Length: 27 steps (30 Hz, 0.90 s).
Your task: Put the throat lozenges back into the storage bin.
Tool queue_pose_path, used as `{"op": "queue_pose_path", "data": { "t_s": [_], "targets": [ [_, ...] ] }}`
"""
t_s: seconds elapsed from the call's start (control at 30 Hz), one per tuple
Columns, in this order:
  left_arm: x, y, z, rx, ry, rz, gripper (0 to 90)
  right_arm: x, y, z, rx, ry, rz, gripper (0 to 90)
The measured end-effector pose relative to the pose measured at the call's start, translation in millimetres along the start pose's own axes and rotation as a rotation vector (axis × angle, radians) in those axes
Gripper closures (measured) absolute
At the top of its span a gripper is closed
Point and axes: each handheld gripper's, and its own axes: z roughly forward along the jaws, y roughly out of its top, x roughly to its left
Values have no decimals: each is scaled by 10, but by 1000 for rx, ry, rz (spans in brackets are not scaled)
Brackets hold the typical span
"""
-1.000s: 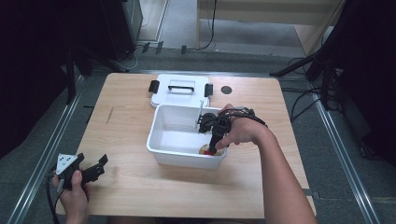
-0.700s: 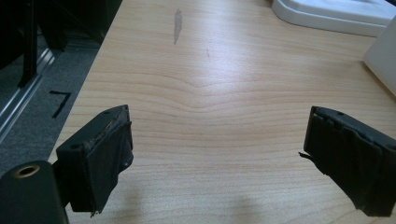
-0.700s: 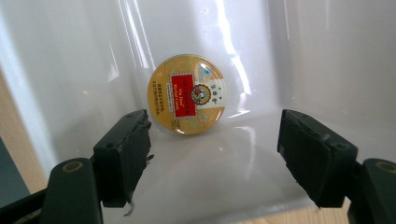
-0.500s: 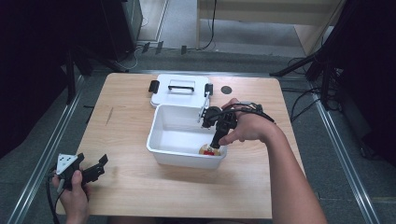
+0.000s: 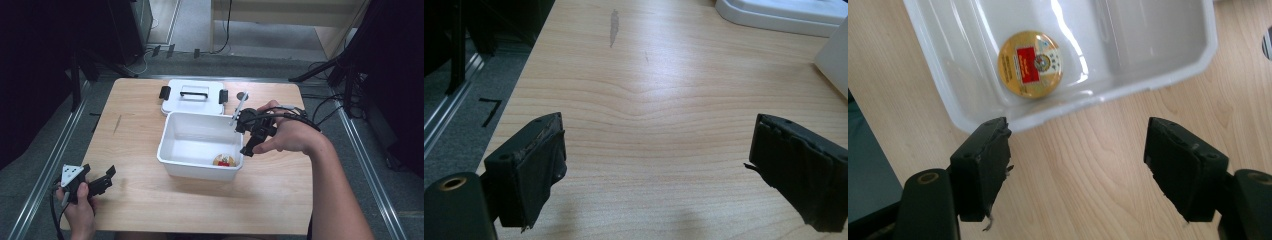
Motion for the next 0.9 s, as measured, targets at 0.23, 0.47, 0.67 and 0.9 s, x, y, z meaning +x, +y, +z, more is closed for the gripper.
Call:
{"op": "queue_pose_path", "data": {
  "t_s": [0.23,0.47,0.67,0.9],
  "targets": [
    [-6,0,1,-1,3,4,85,-33,-242,-75,5,-15,26,268],
    [-7,-1,2,-2,3,6,85,-61,-491,-43,17,-13,71,265],
    [-8,-1,2,-2,3,4,85,-85,-684,24,11,-10,110,262],
    [-4,-1,0,0,2,7,85,-81,-967,213,-20,6,187,255]
  ]
}}
